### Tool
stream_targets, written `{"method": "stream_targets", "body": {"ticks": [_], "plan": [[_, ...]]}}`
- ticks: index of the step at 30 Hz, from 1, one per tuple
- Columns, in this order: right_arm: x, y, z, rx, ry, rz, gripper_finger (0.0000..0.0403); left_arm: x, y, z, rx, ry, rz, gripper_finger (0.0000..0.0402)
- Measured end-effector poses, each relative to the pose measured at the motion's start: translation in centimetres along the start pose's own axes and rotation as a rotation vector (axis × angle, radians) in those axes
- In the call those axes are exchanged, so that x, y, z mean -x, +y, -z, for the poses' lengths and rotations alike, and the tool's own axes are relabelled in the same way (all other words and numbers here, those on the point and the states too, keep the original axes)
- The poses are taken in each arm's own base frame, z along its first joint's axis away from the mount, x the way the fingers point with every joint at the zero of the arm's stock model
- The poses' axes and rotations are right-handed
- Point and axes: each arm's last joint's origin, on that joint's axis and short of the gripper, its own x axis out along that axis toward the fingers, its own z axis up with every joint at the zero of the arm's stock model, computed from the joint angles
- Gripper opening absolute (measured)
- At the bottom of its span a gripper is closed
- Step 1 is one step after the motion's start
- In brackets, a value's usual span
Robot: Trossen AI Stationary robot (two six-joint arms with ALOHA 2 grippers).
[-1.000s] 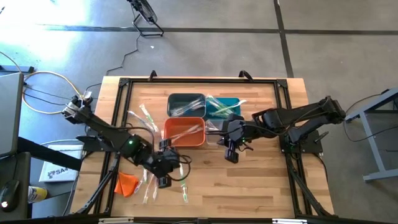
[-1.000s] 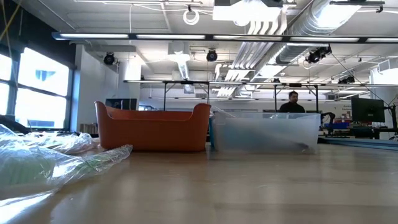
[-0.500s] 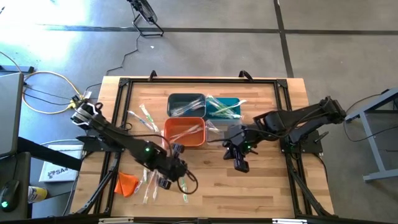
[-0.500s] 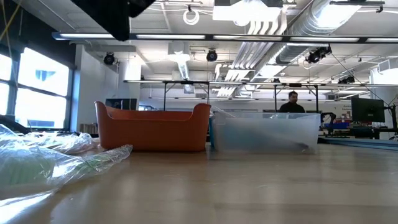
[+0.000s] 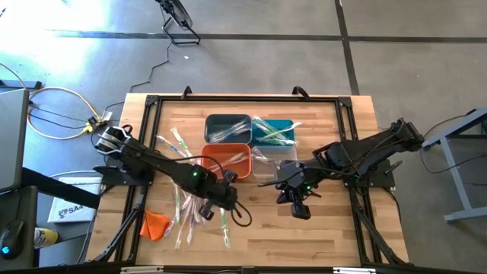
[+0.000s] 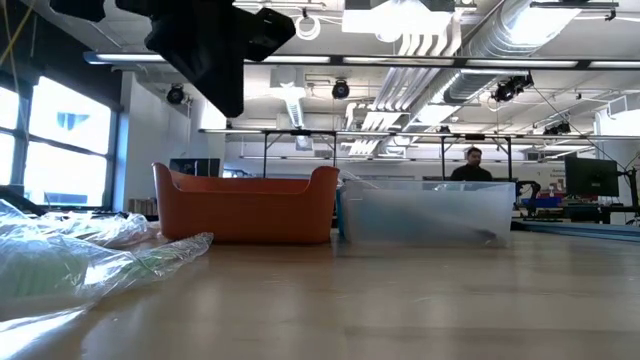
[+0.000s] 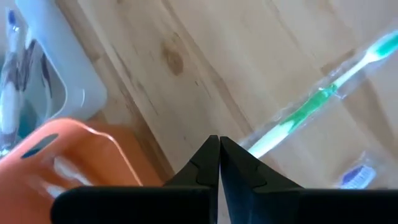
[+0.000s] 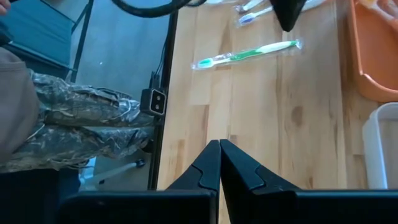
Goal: Pick & Place Toothbrushes
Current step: Put the green toothbrush into the right blue bin
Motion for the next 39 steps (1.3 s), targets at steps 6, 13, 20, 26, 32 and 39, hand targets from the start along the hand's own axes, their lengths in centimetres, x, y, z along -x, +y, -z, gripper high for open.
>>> {"method": "stream_targets", "body": {"ticks": [6, 13, 20, 26, 32, 39], "plan": [[0.0, 0.0, 0.0, 0.002, 0.001, 0.0, 0.0002, 0.0, -0.1, 0.2, -0.26, 0.014, 0.02, 0.0034], [0.0, 0.0, 0.1, 0.003, 0.007, 0.003, 0.0002, -1.4, -0.4, 0.2, -0.488, 0.04, 0.045, 0.0122], [0.0, -0.2, 0.2, 0.001, 0.017, 0.03, 0.0002, -3.6, -0.9, 0.1, -0.489, 0.055, 0.124, 0.0164], [0.0, -0.4, 0.5, -0.001, 0.029, 0.083, 0.0002, -5.2, -1.6, 0.3, -0.482, 0.051, 0.24, 0.0165], [0.0, -0.5, 0.5, 0.003, 0.025, 0.104, 0.0002, -6.1, -1.8, 0.3, -0.482, 0.055, 0.256, 0.0165], [0.0, -0.5, 0.5, 0.003, 0.029, 0.105, 0.0002, -8.3, -2.3, 0.5, -0.458, 0.074, 0.321, 0.0165]]}}
